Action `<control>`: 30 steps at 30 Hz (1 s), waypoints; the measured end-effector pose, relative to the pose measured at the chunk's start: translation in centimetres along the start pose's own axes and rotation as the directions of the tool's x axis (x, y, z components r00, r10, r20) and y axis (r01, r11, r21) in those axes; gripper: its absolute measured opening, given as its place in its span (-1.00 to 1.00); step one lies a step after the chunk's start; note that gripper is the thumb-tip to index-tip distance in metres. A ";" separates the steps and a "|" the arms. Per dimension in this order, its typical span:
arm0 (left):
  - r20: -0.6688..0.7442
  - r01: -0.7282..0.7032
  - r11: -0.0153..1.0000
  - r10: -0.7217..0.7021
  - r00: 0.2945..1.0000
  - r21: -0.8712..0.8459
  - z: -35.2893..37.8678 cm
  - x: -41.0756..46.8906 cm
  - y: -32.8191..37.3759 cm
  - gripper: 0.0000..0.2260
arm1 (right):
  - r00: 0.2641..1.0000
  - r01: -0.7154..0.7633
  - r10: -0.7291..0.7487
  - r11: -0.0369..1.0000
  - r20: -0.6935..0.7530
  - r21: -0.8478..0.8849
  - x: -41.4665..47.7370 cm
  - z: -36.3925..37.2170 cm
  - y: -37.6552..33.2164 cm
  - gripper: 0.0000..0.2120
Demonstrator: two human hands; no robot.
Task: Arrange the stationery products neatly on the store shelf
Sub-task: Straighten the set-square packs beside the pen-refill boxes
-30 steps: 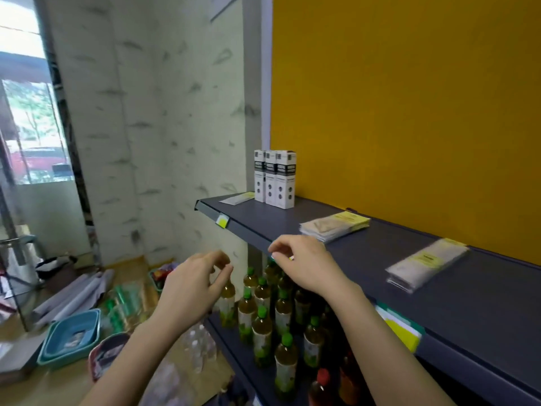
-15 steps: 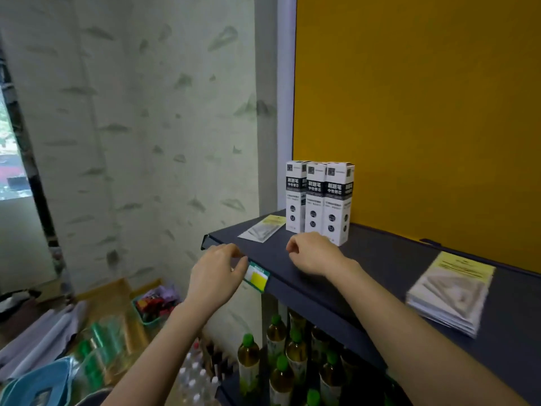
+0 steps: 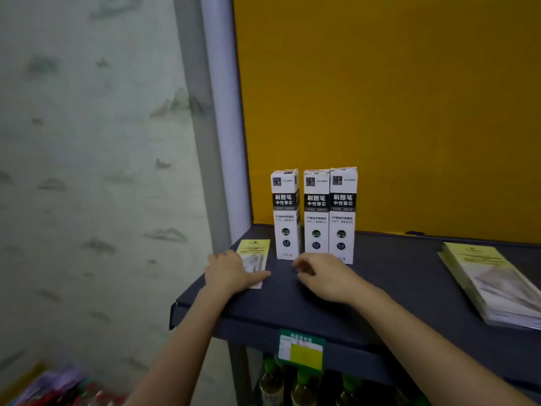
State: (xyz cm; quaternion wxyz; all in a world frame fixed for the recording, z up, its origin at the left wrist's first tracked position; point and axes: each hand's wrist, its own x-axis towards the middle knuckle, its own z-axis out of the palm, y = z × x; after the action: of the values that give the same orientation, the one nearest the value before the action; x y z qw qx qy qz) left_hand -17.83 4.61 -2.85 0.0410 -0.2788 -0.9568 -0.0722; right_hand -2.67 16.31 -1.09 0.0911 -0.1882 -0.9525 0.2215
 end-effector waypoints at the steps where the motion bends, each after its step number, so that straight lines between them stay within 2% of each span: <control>1: 0.058 -0.017 1.000 0.017 0.998 0.003 -0.6 0.6 -0.3 -0.23 | 1.000 -0.019 0.019 1.000 -0.018 0.000 -0.3 -0.2 0.1 -0.72; 4: 0.211 -0.001 0.994 0.025 0.977 -0.111 -2.4 1.5 -1.3 -0.29 | 0.995 -0.061 0.064 0.997 -0.072 0.041 -1.2 -0.6 0.4 -0.76; 8: 0.313 -0.056 0.962 0.142 0.939 -0.269 -2.9 2.0 -2.3 -0.57 | 0.985 -0.099 0.109 0.992 -0.131 0.084 -2.4 -1.1 0.5 -0.80; 10: 0.312 -0.060 0.944 0.166 0.936 -0.325 -2.8 2.3 -2.9 -0.59 | 0.979 -0.123 0.135 0.989 -0.154 0.085 -2.9 -1.3 0.5 -0.80; 15: 0.141 -0.071 0.895 0.147 0.979 -0.441 -2.1 1.5 -4.0 -0.62 | 0.961 -0.177 0.175 0.984 -0.216 0.013 -5.5 -2.2 1.5 -0.79; 19: -0.158 -0.164 0.841 0.094 0.983 -0.515 -3.7 -2.4 -5.6 -0.84 | 0.940 -0.212 0.181 0.974 -0.289 -0.079 -9.2 -4.0 2.5 -0.79; 22: -0.335 -0.369 0.688 0.191 0.923 -0.624 -6.0 -6.7 -4.3 -0.87 | 0.926 -0.236 0.200 0.969 -0.321 -0.077 -12.3 -6.0 3.4 -0.78; 24: -0.328 -0.464 0.529 0.334 0.884 -0.711 -7.3 -9.5 -1.0 -0.87 | 0.904 -0.277 0.244 0.960 -0.351 -0.044 -14.2 -7.3 4.9 -0.79; 25: -0.291 -0.461 0.427 0.405 0.867 -0.778 -7.5 -10.7 1.0 -0.86 | 0.890 -0.295 0.266 0.955 -0.370 -0.023 -15.2 -7.9 5.8 -0.80; 27: -0.175 -0.346 0.247 0.525 0.833 -0.905 -7.2 -12.2 5.5 -0.94 | 0.866 -0.338 0.310 0.941 -0.392 -0.003 -16.8 -9.1 7.6 -0.82; 28: -0.121 -0.284 0.203 0.574 0.810 -0.937 -6.8 -12.6 7.9 -0.91 | 0.857 -0.357 0.334 0.934 -0.394 0.015 -17.5 -9.7 8.5 -0.83; 30: -0.030 -0.190 0.185 0.638 0.769 -0.964 -5.6 -12.7 12.7 -0.90 | 0.843 -0.371 0.363 0.927 -0.397 0.060 -18.8 -10.7 10.3 -0.84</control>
State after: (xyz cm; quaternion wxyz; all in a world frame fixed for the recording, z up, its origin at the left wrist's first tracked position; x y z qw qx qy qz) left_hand -0.07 7.63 2.61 -0.2961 -0.5114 -0.6012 -0.5379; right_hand 20.46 21.52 1.99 0.2386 -0.4090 -0.8617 0.1823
